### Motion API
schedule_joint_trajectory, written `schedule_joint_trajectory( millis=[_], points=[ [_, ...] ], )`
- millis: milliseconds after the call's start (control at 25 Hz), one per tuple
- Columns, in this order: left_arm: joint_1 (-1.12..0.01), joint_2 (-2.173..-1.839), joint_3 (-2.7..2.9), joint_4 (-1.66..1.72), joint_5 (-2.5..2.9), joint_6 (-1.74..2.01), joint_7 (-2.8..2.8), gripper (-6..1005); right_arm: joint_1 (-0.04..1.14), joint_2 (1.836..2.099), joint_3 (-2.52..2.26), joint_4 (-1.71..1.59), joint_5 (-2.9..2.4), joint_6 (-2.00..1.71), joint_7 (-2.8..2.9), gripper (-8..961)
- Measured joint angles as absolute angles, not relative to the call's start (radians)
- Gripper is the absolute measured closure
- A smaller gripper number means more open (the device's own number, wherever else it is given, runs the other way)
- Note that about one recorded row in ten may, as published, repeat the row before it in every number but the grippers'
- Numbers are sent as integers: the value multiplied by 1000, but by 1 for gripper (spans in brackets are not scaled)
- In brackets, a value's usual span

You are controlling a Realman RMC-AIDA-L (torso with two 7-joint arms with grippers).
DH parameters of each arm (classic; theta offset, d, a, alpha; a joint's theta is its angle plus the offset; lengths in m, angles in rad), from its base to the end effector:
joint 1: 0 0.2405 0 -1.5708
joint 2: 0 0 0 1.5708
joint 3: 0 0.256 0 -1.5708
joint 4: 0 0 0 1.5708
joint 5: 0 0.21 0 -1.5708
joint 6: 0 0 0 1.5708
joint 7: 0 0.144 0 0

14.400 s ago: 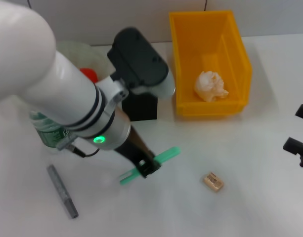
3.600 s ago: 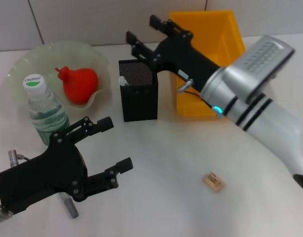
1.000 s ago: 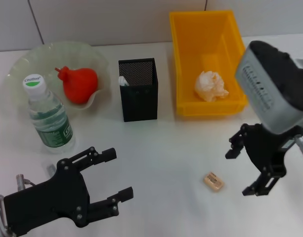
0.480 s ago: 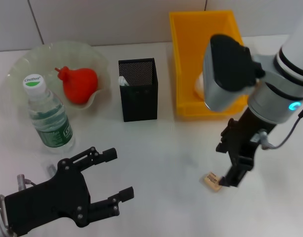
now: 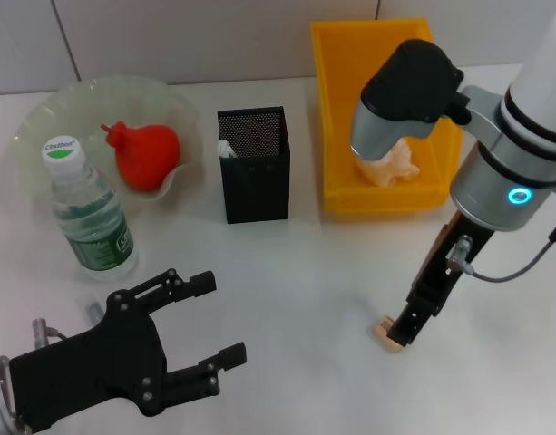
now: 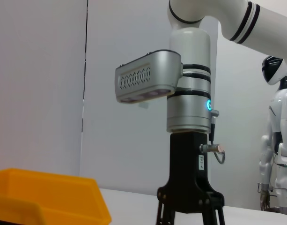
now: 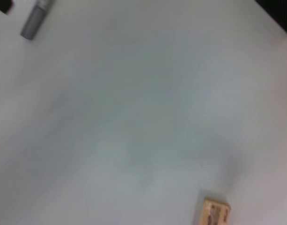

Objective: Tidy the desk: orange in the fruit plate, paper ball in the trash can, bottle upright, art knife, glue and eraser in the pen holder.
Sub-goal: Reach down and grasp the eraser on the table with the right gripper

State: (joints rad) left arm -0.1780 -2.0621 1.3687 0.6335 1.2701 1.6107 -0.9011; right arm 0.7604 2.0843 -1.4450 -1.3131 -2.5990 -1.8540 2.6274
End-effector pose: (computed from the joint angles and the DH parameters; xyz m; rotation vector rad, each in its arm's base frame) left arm -0.2633 0.2299 -0.0373 -2.6665 -0.2289 -1.0897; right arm 0.1441 0.3329 -0.0098 -2.7405 0.9230 -0.8403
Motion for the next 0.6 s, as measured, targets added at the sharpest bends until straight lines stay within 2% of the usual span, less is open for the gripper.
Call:
schedule_joint_trajectory(
  millis=[600],
  points=[
    [-184, -2060, 1365, 636, 1297, 1623, -900, 193, 689, 2088, -1546, -1310, -2633, -1761, 2766, 192]
  ],
)
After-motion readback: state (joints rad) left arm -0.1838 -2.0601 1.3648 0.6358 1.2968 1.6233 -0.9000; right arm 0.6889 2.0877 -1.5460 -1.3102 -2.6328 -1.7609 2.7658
